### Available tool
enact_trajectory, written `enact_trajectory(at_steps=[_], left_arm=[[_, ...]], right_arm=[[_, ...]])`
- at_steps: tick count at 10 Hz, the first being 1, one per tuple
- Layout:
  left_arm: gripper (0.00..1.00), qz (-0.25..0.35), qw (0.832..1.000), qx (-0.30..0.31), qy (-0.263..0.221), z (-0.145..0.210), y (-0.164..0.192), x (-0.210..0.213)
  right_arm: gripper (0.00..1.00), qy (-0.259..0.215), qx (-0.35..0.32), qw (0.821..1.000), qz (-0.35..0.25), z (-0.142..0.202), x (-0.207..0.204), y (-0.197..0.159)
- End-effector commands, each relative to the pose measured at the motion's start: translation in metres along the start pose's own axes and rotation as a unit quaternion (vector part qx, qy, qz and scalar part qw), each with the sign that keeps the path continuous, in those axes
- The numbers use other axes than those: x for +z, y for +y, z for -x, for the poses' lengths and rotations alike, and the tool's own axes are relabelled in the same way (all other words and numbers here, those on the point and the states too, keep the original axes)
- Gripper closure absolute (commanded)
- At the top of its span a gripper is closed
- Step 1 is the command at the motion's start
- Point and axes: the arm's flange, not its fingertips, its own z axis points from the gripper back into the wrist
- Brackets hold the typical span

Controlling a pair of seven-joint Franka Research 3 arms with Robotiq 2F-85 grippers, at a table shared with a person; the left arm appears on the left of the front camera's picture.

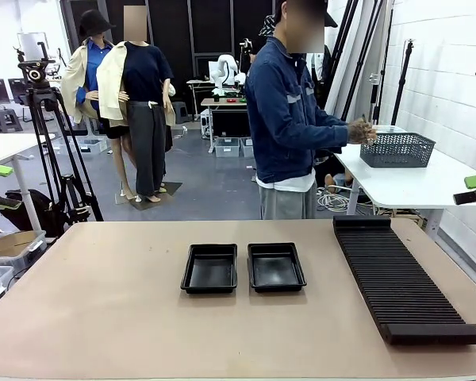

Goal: Inspect and transfer BCBs to ESD trays.
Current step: Pick up the Blank PCB from the PCB Rack and place it in the left ESD tray.

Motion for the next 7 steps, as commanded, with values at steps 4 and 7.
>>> enact_trajectory(at_steps=[4, 7], left_arm=[[0.00, -0.003, 1.000, 0.001, 0.000, 0.0011, 0.0001, 0.0007], [0.00, -0.003, 1.000, 0.001, 0.000, 0.0011, 0.0001, 0.0007]], right_arm=[[0.00, -0.007, 0.003, 1.000, -0.008, 0.0007, -0.0012, -0.0008], [0.00, -0.007, 0.003, 1.000, -0.008, 0.0007, -0.0012, -0.0008]])
